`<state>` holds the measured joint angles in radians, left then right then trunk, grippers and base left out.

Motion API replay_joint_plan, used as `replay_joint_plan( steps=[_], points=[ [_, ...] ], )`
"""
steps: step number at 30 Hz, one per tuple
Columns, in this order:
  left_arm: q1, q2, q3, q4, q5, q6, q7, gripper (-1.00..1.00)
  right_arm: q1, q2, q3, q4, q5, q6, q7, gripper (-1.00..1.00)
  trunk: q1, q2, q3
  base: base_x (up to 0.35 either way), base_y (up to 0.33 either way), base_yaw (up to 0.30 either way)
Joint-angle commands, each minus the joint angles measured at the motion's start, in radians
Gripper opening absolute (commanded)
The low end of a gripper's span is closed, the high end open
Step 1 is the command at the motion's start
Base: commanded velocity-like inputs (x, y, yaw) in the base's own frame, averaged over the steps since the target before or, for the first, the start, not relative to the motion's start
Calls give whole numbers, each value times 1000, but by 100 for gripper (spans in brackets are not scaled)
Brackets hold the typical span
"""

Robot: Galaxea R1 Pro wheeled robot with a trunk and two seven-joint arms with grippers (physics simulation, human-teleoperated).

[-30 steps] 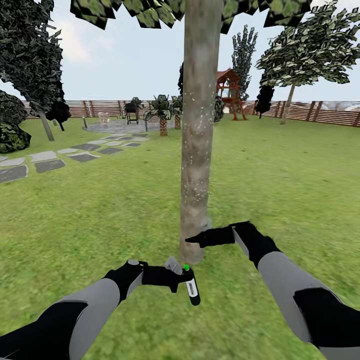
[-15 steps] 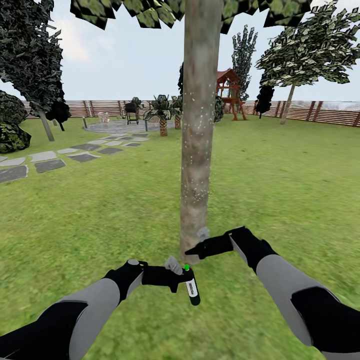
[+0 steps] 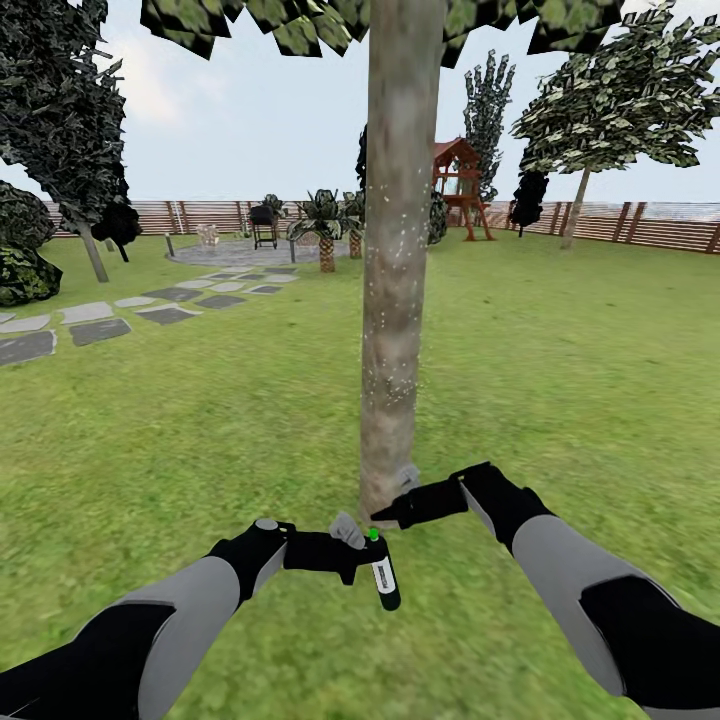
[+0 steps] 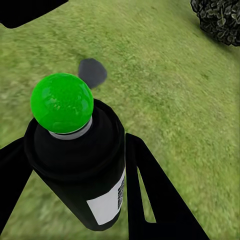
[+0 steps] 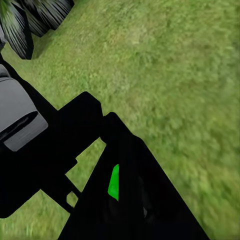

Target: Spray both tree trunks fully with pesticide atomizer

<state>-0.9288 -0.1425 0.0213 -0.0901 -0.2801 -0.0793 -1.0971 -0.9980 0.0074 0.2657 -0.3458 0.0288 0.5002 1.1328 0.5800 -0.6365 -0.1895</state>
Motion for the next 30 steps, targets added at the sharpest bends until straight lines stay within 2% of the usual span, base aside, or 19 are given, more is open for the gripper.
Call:
replay_joint_plan(
  steps=[1,8,10,15,18,20,21,25,27,28,30],
  points=[
    [-1,0,4,0,-7,-8,-1,-100,1,0,0,0,3,8,2,-100,0,-1,-2,0,0,0],
    [-1,0,3,0,-7,-8,-1,-100,9,0,0,29,3,3,1,-100,0,-1,-2,0,0,0],
    [-1,0,3,0,-7,-8,-1,-100,10,0,1,40,3,-31,1,-100,0,-1,-2,0,0,0],
    [-1,0,4,0,-7,-8,-1,-100,10,0,1,53,3,-46,-1,-100,0,-1,-2,0,0,0],
    [-1,0,7,0,-7,-8,-1,-100,9,-7,-1,50,3,-46,-73,-100,0,-1,-2,0,0,0],
    [-1,0,8,0,-7,-8,-1,-100,6,-24,-4,40,2,-45,-123,-100,0,-1,-2,0,0,0],
    [-1,0,8,0,-7,-8,-1,-100,6,-38,-5,28,2,-44,-142,100,0,-1,-2,0,0,0],
    [-1,0,12,0,-7,-10,-1,-100,0,-90,-7,-26,1,-39,-178,100,0,-1,-2,0,0,0],
    [-1,0,13,1,-7,-11,-1,-100,-5,-127,-8,-37,0,-38,-194,100,0,-1,-2,0,0,0],
    [-1,0,14,2,-7,-11,-1,-100,-6,-143,-8,-39,0,-38,-217,100,0,-1,-2,0,0,0],
    [-1,1,14,7,-11,-10,4,-100,-8,-191,-10,-41,-2,-38,-323,100,0,-1,-2,0,0,0]
  ],
)
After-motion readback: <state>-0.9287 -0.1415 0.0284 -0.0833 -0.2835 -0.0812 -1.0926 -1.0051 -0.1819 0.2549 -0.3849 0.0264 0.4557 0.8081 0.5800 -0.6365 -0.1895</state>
